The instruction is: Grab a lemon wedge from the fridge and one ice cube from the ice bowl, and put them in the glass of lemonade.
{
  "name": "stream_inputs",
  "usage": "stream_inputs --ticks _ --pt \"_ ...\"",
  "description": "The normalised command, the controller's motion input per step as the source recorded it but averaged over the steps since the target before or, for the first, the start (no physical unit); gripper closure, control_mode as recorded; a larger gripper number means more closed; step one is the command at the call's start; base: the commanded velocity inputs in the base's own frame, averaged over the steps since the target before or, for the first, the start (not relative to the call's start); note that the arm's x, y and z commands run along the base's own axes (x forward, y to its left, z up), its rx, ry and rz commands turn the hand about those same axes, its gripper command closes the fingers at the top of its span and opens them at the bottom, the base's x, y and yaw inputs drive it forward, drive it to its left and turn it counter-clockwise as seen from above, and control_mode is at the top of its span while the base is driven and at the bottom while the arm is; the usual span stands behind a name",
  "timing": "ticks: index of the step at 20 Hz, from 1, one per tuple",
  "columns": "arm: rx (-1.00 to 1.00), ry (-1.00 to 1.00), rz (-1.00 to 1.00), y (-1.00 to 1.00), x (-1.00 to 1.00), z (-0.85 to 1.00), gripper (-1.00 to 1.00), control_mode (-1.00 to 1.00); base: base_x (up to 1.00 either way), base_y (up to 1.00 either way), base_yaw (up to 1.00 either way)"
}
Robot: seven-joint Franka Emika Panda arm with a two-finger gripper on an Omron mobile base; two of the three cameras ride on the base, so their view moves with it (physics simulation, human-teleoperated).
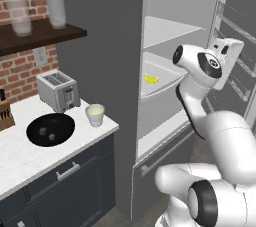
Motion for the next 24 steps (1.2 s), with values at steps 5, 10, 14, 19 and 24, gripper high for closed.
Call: stream_inputs --ticks 5,10,14,19,24 --pt "0.00 0.09 -0.04 -1.00 0.11 -0.24 -1.00 -1.00 0.00 0.00 0.00" --pt "0.00 0.04 -0.04 -1.00 0.12 0.00 -1.00 -1.00 0.00 0.00 0.00" --pt "0.00 0.03 -0.02 -1.00 0.16 0.00 -1.00 -1.00 0.00 0.00 0.00" --pt "0.00 0.06 0.00 -1.00 0.44 0.01 -1.00 -1.00 0.00 0.00 0.00" --pt "0.00 0.00 0.00 -0.83 -0.09 0.00 -1.00 -1.00 0.00 0.00 0.00"
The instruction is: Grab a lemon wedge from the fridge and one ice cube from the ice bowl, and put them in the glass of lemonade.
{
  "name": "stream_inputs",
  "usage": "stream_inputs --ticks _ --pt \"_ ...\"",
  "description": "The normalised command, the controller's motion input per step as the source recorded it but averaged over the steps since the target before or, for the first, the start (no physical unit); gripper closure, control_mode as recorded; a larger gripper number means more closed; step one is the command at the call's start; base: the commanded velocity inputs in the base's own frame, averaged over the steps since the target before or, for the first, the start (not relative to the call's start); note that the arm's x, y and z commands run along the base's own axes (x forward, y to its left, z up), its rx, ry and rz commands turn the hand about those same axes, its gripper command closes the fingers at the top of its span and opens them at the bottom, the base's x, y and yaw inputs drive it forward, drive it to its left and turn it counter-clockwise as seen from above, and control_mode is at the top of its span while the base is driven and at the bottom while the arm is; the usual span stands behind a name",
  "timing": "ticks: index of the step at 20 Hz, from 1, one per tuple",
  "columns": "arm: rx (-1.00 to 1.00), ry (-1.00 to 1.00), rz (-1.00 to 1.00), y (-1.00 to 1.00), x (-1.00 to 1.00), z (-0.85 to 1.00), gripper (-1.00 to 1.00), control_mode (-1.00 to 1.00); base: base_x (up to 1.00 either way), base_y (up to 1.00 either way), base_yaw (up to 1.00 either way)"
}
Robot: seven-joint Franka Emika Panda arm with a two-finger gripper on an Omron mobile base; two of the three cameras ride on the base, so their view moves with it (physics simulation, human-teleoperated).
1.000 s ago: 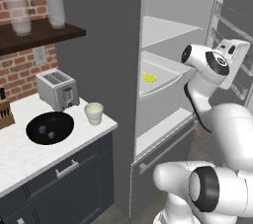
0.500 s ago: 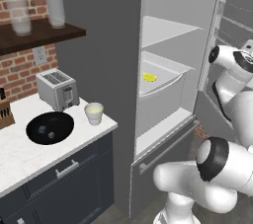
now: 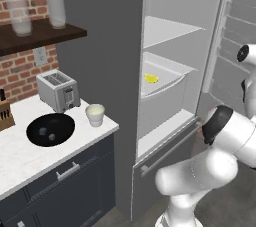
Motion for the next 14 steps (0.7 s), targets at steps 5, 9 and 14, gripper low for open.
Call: stream_inputs --ticks 5,9,14 --pt "0.00 -0.20 0.00 0.29 -0.95 0.07 -1.00 -1.00 0.00 0.00 0.00" --pt "-0.02 -0.24 0.00 0.89 -0.99 0.07 -1.00 -1.00 0.00 0.00 0.00" --pt "0.00 -0.31 0.00 1.00 -0.77 0.06 -1.00 -1.00 0.00 0.00 0.00"
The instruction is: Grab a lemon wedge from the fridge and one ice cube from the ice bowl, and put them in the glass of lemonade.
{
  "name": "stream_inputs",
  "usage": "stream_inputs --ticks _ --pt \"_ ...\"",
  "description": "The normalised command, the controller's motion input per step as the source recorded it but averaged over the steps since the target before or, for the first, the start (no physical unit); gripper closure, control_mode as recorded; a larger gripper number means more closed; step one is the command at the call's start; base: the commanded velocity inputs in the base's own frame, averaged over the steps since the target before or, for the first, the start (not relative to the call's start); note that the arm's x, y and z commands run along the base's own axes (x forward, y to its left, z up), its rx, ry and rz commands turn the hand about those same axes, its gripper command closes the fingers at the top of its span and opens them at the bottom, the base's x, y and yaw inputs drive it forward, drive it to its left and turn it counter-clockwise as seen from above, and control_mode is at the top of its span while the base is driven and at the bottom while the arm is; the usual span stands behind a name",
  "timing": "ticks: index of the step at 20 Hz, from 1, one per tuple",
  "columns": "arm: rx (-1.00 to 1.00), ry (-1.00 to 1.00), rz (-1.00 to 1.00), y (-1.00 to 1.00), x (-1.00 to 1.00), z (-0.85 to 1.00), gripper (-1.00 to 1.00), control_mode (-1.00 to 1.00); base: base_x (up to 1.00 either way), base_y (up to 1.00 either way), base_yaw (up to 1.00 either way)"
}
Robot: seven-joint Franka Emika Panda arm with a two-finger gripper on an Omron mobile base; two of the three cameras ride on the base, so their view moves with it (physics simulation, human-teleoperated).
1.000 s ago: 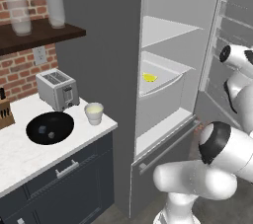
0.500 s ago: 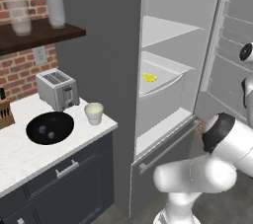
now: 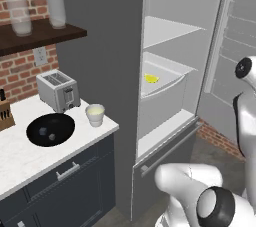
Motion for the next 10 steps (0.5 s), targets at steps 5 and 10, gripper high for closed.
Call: stream_inputs --ticks 5,10 --pt "0.20 -0.32 0.00 1.00 -0.15 -0.09 -1.00 -1.00 0.00 0.00 0.00" --pt "0.57 -0.24 0.01 1.00 0.00 -0.19 -1.00 -1.00 0.00 0.00 0.00"
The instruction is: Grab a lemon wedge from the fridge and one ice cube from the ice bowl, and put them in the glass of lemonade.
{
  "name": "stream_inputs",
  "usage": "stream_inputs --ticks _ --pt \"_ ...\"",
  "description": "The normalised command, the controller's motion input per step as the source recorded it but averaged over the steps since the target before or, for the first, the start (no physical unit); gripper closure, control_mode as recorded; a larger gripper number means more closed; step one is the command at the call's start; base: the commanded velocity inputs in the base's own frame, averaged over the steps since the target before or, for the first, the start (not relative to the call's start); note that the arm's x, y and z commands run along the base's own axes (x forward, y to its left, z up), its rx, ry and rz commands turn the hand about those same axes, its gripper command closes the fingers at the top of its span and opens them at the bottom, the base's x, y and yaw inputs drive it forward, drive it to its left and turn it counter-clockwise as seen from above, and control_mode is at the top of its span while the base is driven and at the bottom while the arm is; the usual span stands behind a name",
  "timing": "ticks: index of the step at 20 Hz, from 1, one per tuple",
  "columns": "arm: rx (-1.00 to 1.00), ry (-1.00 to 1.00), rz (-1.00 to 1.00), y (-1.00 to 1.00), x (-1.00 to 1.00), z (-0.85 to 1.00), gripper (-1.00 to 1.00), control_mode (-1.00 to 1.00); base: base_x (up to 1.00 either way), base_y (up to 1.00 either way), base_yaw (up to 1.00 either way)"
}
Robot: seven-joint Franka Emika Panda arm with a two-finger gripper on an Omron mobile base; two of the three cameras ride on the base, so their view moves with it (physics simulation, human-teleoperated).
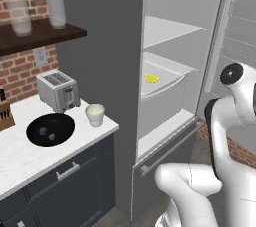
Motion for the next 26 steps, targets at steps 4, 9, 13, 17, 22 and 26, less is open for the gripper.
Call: stream_inputs --ticks 4,9,13,17,22,26 --pt "0.78 -0.06 0.06 1.00 0.00 -0.18 -1.00 -1.00 0.00 0.00 0.00" --pt "0.70 0.07 0.13 1.00 -0.01 -0.15 -1.00 -1.00 0.00 0.00 0.00" --pt "0.61 0.12 0.32 1.00 -0.32 -0.68 -1.00 -1.00 0.00 0.00 0.00" --pt "0.11 0.06 0.31 0.87 -0.86 -0.11 -1.00 -1.00 0.00 0.00 0.00" --pt "0.00 -0.09 0.23 0.31 -0.96 0.08 -1.00 -1.00 0.00 0.00 0.00" --pt "-0.05 -0.02 0.01 0.18 -0.39 0.38 -1.00 -1.00 0.00 0.00 0.00"
